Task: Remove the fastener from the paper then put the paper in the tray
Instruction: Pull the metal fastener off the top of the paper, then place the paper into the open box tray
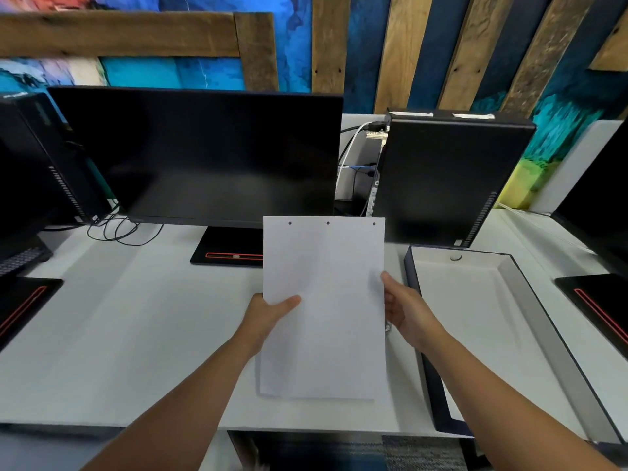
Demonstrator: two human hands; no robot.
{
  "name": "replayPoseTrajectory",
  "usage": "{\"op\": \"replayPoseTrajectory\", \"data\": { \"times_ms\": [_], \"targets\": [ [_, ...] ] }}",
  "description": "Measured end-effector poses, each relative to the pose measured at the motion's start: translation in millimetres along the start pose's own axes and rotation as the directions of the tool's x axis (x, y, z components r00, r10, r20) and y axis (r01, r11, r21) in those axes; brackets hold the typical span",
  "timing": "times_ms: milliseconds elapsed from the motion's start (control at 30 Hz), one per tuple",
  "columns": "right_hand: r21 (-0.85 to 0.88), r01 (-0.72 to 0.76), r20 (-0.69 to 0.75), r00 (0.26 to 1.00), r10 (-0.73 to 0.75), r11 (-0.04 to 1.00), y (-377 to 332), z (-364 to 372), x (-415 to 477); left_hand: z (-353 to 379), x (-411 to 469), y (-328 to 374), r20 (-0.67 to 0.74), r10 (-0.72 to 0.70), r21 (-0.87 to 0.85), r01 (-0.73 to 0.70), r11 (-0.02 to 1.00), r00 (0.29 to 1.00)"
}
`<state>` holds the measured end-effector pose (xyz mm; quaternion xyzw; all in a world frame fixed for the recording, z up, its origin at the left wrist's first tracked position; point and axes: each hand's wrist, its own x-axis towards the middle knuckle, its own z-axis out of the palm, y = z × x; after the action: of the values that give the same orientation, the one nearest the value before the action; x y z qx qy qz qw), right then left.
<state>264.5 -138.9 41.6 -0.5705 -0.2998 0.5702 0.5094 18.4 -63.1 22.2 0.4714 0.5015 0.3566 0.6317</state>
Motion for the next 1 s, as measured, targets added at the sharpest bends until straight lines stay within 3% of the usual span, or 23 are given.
{"op": "replayPoseTrajectory", "data": {
  "times_ms": [100,300,1000],
  "targets": [
    [-0.116,0.036,-0.021,0.999,-0.039,0.993,-0.1,16.2,-11.1,4.6,-2.4,4.3,0.010,0.017,-0.003,-0.017,1.000,1.000],
    [-0.087,0.183,-0.135,0.972,-0.194,0.979,2.8,31.5,-23.3,0.9,-8.7,8.6,-0.024,0.048,0.001,-0.048,0.999,0.999],
    [-0.077,0.239,-0.239,0.938,-0.250,0.968,-0.4,50.0,-38.1,1.8,-27.1,28.0,-0.060,0.106,-0.033,-0.108,0.994,0.993]
  ]
}}
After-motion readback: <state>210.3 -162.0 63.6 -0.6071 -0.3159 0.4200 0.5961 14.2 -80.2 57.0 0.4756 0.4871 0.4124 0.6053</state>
